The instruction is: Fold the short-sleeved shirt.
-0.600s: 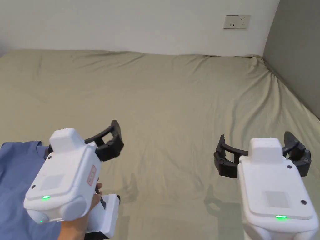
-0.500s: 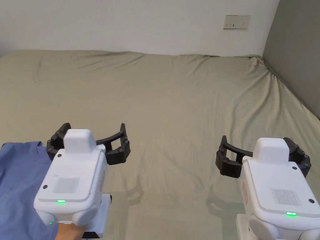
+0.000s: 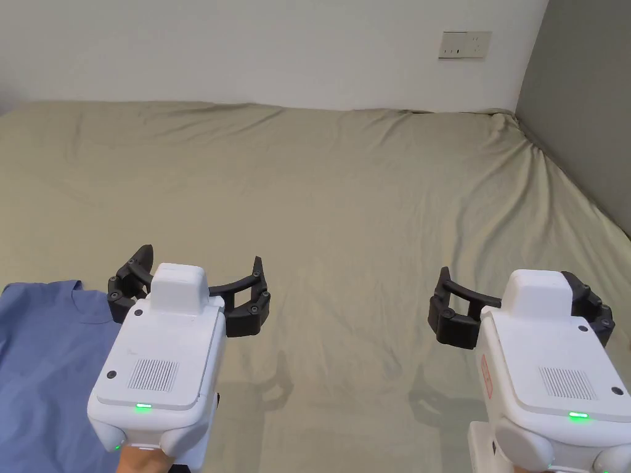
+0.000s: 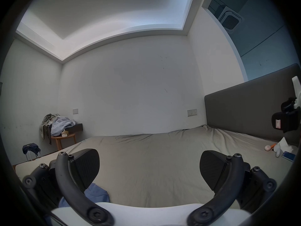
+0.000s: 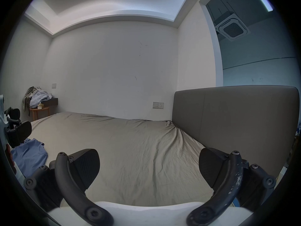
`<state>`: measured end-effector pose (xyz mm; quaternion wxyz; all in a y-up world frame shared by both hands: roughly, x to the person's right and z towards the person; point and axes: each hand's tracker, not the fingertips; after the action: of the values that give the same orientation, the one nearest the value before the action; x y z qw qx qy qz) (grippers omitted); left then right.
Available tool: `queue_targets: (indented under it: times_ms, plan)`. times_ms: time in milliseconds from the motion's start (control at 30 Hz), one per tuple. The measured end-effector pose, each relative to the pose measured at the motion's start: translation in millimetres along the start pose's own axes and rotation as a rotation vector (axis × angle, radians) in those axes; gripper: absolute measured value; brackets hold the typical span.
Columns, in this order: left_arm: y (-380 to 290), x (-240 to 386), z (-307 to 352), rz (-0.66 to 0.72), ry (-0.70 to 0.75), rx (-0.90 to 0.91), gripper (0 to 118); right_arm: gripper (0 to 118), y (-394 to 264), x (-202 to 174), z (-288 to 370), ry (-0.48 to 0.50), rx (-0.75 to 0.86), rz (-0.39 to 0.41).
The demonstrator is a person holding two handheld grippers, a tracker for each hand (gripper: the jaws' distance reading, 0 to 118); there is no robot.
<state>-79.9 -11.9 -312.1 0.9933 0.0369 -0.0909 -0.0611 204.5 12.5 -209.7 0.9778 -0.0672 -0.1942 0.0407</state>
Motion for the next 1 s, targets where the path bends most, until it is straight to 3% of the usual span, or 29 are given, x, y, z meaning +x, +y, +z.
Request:
queue_targets:
  times_ms: [1000]
  plan:
    - [2.8,-4.1,-3.0,0.031,0.016,-0.002,118,118,2.8,-0.6,-5.1,0.004,0.001,0.022]
